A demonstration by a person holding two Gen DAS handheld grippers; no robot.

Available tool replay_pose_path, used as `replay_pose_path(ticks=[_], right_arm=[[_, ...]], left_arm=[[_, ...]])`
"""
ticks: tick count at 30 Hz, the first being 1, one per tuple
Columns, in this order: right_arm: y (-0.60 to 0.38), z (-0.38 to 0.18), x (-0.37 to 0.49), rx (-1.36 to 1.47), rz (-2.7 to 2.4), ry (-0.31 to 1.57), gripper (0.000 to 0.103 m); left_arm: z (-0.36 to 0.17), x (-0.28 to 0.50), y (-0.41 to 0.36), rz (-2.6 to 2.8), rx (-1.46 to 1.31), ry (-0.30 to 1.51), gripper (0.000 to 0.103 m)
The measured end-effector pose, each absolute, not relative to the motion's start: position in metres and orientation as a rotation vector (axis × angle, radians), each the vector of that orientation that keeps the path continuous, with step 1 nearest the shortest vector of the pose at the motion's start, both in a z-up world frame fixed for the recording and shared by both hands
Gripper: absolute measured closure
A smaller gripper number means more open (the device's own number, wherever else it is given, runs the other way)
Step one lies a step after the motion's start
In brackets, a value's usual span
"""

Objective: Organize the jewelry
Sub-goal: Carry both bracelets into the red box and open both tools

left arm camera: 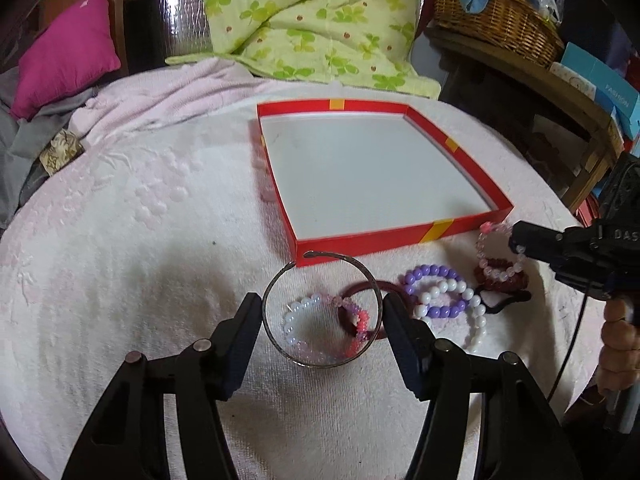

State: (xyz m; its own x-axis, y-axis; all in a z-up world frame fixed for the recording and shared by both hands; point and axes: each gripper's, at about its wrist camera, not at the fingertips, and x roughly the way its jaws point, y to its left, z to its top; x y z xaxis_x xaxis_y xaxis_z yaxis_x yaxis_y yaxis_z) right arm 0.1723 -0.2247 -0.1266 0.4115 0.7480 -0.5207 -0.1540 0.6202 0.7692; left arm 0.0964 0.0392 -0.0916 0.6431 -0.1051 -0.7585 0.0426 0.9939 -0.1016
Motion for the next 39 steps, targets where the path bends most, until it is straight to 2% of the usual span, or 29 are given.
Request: replay_pose_path(ticks=[12, 19, 39], right_arm=[[-0.235, -0.106, 0.204, 0.757, 0.588, 0.827, 0.094], [-0.232, -0.106, 0.229, 0.773, 0.547, 0.86, 0.094], [-0.222, -0.127, 0.252, 0.731, 0.463, 0.953, 0.092]], left_arm=[[-0.052, 0.156, 0.014, -0.028, 0.112, 0.794, 0.04], [-0.068, 0.19, -0.014, 0.044, 0.311, 0.8, 0.04], [-0.085, 0.203, -0.021, 0.067, 0.389, 0.783, 0.039]])
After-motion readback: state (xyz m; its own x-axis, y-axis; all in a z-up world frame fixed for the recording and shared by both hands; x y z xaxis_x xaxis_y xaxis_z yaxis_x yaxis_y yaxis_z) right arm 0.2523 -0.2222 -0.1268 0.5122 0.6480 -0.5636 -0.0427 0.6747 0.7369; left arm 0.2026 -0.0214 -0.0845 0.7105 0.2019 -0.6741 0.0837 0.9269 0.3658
